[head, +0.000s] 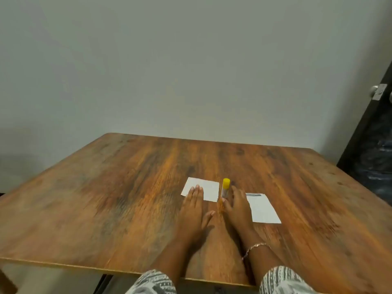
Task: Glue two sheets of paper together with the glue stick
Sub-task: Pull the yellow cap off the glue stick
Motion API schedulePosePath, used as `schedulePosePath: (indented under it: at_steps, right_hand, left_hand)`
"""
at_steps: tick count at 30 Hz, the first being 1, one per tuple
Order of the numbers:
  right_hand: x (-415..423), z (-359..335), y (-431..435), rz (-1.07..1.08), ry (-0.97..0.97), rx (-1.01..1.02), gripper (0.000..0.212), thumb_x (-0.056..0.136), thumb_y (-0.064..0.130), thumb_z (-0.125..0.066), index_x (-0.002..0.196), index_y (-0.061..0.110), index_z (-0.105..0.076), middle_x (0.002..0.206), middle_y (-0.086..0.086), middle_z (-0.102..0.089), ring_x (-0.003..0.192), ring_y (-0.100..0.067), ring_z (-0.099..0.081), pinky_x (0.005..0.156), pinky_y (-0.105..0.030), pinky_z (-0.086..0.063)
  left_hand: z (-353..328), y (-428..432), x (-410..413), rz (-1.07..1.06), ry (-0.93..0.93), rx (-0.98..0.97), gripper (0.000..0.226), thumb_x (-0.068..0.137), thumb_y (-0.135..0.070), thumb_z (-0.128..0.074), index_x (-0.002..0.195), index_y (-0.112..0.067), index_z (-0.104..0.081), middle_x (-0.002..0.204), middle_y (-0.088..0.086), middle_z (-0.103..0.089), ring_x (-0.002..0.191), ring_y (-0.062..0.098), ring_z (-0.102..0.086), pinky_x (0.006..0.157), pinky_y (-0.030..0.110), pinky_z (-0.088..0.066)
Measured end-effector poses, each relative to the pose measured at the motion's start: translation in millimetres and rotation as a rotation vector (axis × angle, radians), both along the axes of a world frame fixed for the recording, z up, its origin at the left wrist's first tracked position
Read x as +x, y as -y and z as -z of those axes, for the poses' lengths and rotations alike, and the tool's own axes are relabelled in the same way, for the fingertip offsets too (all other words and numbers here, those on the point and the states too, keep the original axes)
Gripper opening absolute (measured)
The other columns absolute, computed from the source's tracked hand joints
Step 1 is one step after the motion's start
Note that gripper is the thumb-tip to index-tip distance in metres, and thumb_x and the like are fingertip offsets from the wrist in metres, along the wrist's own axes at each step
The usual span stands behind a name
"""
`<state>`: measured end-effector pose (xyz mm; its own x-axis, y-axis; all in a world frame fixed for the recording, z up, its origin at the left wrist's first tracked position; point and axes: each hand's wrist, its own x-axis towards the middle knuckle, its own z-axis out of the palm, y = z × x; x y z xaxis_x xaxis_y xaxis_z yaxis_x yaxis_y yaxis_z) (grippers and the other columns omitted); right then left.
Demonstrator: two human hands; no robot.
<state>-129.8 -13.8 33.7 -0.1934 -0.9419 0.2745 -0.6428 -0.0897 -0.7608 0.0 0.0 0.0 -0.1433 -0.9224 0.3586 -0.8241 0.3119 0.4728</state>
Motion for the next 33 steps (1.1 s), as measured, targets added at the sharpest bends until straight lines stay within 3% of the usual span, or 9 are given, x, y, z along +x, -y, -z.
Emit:
schedulePosePath:
  at_steps: [3, 7, 13, 17, 22, 25, 29, 31, 33]
  right_hand:
    - [-3, -2, 9, 0.029, -0.043, 0.046, 0.047, 0.089, 0.029, -0.055, 0.13, 0.01, -0.042, 0.137, -0.011, -0.048, 0.119, -0.027, -0.051, 0.098, -0.033, -0.041]
    - [-8, 3, 28, 0.059, -0.082, 0.097, 0.049, 0.088, 0.035, -0.054, 0.13, 0.011, -0.042, 0.134, -0.012, -0.05, 0.116, -0.029, -0.053, 0.096, -0.037, -0.044]
    - [-10, 11, 44, 0.048, -0.139, 0.074, 0.031, 0.09, 0.034, -0.051, 0.112, 0.013, -0.053, 0.111, -0.01, -0.063, 0.092, -0.021, -0.059, 0.073, -0.028, -0.045]
    - [-3, 13, 42, 0.02, -0.092, 0.056, 0.025, 0.088, 0.029, -0.056, 0.105, 0.01, -0.057, 0.105, -0.01, -0.066, 0.086, -0.019, -0.058, 0.071, -0.025, -0.042]
    - [14, 16, 14, -0.155, -0.068, -0.005, 0.013, 0.086, 0.033, -0.058, 0.09, 0.021, -0.056, 0.085, 0.004, -0.063, 0.077, -0.009, -0.057, 0.06, -0.015, -0.038]
    - [23, 13, -3, -0.211, -0.051, -0.038, 0.011, 0.087, 0.03, -0.058, 0.082, 0.022, -0.053, 0.074, 0.016, -0.051, 0.069, -0.003, -0.05, 0.054, -0.011, -0.036]
    - [26, 10, -8, -0.27, 0.09, -0.026, 0.005, 0.085, 0.019, -0.062, 0.089, 0.016, -0.06, 0.078, 0.008, -0.059, 0.071, -0.005, -0.053, 0.059, -0.004, -0.039]
    - [24, 12, -9, -0.296, 0.149, -0.003, 0.017, 0.084, 0.023, -0.063, 0.098, 0.013, -0.064, 0.091, 0.004, -0.067, 0.083, -0.007, -0.06, 0.068, -0.009, -0.045]
    - [23, 13, -11, -0.285, 0.232, 0.0, 0.021, 0.083, 0.036, -0.063, 0.099, 0.021, -0.064, 0.095, 0.004, -0.068, 0.089, -0.01, -0.063, 0.075, -0.025, -0.054]
  left_hand:
    - [0, 1, 1, 0.002, -0.016, 0.001, 0.079, 0.087, -0.065, -0.017, 0.145, -0.017, 0.005, 0.144, -0.01, 0.018, 0.136, 0.006, 0.016, 0.11, 0.021, 0.007]
    - [7, 6, 3, 0.002, -0.064, -0.005, 0.1, 0.066, -0.077, 0.009, 0.146, -0.018, 0.0, 0.143, -0.011, 0.014, 0.138, 0.006, 0.009, 0.109, 0.02, 0.003]
    - [9, 12, 5, 0.009, -0.099, -0.018, 0.105, 0.064, -0.08, 0.012, 0.146, -0.019, -0.013, 0.153, -0.007, -0.008, 0.139, 0.006, -0.006, 0.109, 0.021, -0.007]
    - [5, 7, 6, 0.044, -0.049, -0.022, 0.091, 0.077, -0.074, -0.011, 0.144, -0.014, -0.02, 0.152, 0.005, -0.026, 0.14, 0.019, -0.024, 0.108, 0.023, -0.011]
    - [-3, 1, 9, 0.087, -0.099, -0.037, 0.064, 0.091, -0.032, -0.051, 0.144, -0.013, -0.02, 0.15, 0.006, -0.03, 0.136, 0.018, -0.031, 0.106, 0.02, -0.023]
    - [-3, 1, 10, 0.066, -0.152, -0.056, 0.06, 0.089, -0.023, -0.057, 0.141, -0.014, -0.03, 0.137, 0.007, -0.049, 0.118, 0.019, -0.051, 0.094, 0.023, -0.039]
    - [1, 1, 11, 0.082, -0.201, -0.076, 0.048, 0.087, -0.011, -0.056, 0.133, -0.014, -0.043, 0.116, 0.009, -0.063, 0.099, 0.021, -0.061, 0.082, 0.026, -0.047]
    - [-1, -2, 11, 0.07, -0.238, -0.103, 0.041, 0.087, -0.009, -0.055, 0.127, -0.014, -0.05, 0.112, 0.007, -0.065, 0.096, 0.018, -0.062, 0.077, 0.017, -0.042]
    - [-3, -4, 11, 0.059, -0.248, -0.132, 0.033, 0.088, -0.009, -0.055, 0.12, -0.012, -0.056, 0.109, 0.007, -0.066, 0.093, 0.018, -0.063, 0.073, 0.011, -0.038]
